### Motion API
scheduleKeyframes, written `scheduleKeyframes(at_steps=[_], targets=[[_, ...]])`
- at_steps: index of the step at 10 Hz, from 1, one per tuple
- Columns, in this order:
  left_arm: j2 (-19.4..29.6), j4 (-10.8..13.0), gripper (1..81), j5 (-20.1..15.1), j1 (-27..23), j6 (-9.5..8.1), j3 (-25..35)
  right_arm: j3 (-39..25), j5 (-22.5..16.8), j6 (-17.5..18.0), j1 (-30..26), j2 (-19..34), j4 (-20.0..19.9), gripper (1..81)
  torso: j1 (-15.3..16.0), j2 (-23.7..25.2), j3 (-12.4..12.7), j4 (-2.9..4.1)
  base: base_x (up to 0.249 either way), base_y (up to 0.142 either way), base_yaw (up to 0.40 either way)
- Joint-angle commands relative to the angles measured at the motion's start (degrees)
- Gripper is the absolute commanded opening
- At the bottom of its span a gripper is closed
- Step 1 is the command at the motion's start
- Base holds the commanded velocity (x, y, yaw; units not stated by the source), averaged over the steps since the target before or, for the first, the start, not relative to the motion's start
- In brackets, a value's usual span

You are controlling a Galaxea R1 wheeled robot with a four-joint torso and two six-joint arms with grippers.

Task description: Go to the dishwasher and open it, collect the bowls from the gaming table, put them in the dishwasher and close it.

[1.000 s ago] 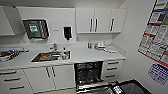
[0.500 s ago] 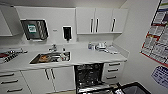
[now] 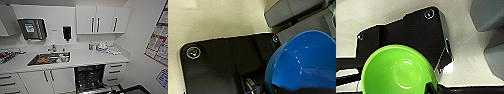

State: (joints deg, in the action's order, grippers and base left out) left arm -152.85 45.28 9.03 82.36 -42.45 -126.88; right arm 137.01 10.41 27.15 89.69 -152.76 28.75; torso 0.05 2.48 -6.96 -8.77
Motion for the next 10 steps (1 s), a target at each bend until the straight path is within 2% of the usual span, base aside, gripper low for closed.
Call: scheduleKeyframes(at_steps=[1, 10], targets=[[1.13, 0.69, 1.0, -0.86, -2.59, -0.18, 1.02, 0.18, -2.32, 0.27, -1.74, 1.64, 0.43, 1.0, 0.00, 0.00, 0.00, 0.00, 0.102, 0.000, 0.000], [1.05, 0.60, 1.0, -0.95, -2.68, -0.18, 1.02, 0.44, -2.32, 0.27, -1.65, 1.56, 0.52, 1.0, -0.05, 0.05, 0.02, 0.00, 0.102, 0.000, 0.000]])
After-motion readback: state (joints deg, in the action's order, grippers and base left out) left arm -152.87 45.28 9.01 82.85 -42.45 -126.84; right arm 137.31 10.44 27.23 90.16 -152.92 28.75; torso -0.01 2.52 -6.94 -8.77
